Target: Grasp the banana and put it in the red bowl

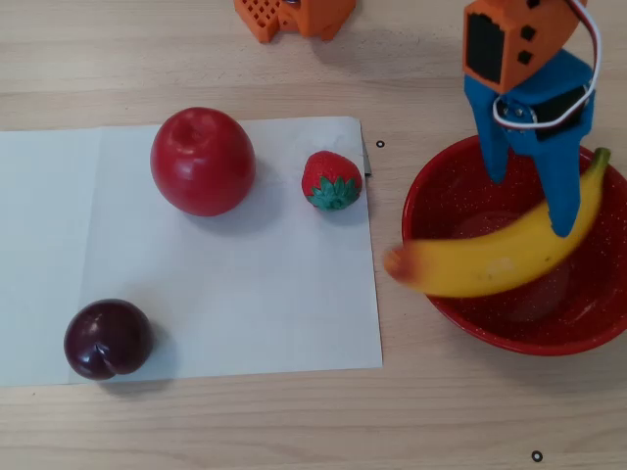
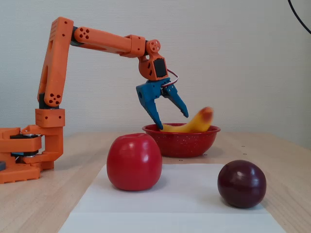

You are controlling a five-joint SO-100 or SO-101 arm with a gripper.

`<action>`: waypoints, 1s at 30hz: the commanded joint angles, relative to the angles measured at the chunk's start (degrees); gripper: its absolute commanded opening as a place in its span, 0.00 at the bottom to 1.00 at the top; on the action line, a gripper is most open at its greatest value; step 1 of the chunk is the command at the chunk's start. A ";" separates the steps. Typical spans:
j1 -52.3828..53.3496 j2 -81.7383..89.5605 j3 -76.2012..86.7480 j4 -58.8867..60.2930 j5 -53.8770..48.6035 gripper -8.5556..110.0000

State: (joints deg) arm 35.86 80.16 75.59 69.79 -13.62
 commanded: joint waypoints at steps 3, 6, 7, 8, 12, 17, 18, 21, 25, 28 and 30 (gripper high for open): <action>-0.62 5.19 -10.63 5.89 -2.46 0.25; -1.85 6.15 -14.50 9.49 -2.72 0.13; -2.29 6.59 -15.73 10.90 -2.81 0.11; -2.72 7.03 -16.70 12.13 -2.72 0.09; -4.66 9.23 -19.07 16.61 -2.37 0.08; -7.21 12.74 -20.65 21.97 -1.93 0.08; -7.82 13.71 -20.65 22.68 -1.67 0.08; -9.84 17.05 -20.48 24.43 -0.70 0.08; -13.10 22.24 -19.16 26.02 1.14 0.08; -15.38 26.37 -17.31 27.42 2.55 0.08; -16.96 29.44 -15.03 27.60 3.08 0.08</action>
State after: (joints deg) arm 20.74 102.66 62.05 96.77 -11.95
